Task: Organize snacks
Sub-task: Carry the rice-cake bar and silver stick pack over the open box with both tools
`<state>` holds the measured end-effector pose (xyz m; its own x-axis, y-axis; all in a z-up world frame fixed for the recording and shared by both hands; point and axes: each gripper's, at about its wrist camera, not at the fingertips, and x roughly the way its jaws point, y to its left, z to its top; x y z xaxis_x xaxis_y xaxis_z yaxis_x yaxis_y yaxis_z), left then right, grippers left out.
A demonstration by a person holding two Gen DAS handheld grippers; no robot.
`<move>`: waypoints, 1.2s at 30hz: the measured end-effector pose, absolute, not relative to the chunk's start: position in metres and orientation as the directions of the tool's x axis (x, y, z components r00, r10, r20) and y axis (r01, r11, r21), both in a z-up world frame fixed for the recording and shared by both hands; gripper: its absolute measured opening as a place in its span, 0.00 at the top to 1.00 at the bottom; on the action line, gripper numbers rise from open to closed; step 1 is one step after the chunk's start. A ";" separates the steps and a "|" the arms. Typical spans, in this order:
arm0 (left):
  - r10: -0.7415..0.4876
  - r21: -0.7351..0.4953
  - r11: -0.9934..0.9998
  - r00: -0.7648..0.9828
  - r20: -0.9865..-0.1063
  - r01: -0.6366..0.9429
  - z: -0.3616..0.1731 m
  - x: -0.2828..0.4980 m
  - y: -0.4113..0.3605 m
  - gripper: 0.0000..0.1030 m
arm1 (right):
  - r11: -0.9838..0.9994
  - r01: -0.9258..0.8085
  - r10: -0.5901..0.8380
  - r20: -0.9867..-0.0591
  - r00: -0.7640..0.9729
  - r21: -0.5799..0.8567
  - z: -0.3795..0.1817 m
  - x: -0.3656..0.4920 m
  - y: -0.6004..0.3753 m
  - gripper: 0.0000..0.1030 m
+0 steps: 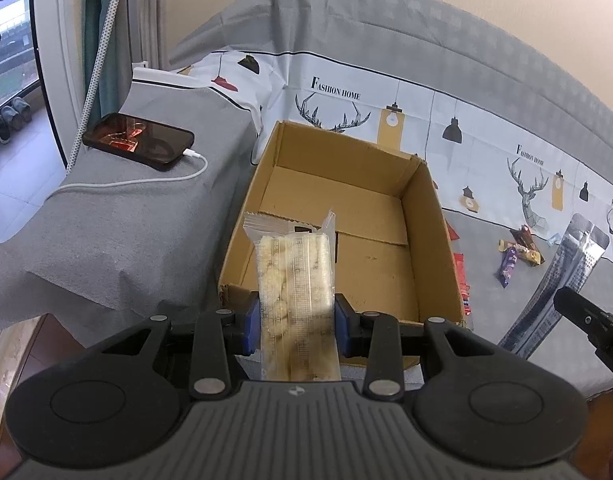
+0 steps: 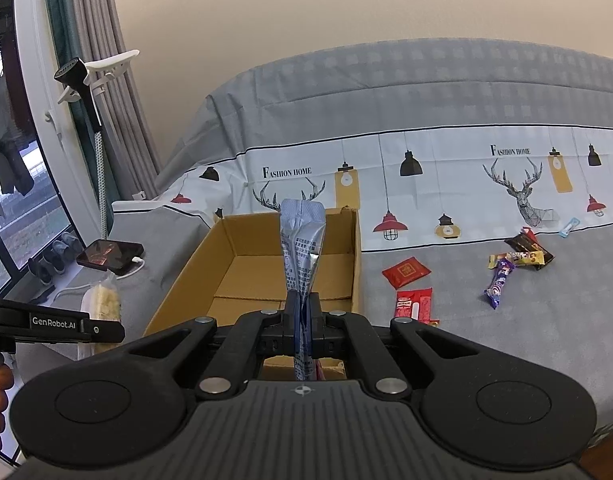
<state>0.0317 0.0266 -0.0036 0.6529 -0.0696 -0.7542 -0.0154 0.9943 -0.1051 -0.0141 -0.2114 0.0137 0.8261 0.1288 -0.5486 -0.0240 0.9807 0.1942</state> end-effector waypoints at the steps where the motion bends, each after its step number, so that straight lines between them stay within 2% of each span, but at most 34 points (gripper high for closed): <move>1: -0.069 -0.105 0.994 0.652 -0.755 -0.016 -0.004 0.033 0.027 0.61 | 0.981 -0.024 0.128 -0.549 0.826 0.194 0.014 -0.013 -0.211 0.98; 36: -0.091 -0.127 0.992 0.652 -0.752 -0.008 -0.007 0.070 0.025 0.61 | 0.983 -0.034 0.132 -0.567 0.813 0.180 0.011 0.023 -0.199 0.98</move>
<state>0.0700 0.0250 -0.0069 0.6524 -0.0914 -0.7524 -0.0079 0.9918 -0.1274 0.0227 -0.1991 0.0110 0.8128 0.1319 -0.5674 -0.0340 0.9831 0.1798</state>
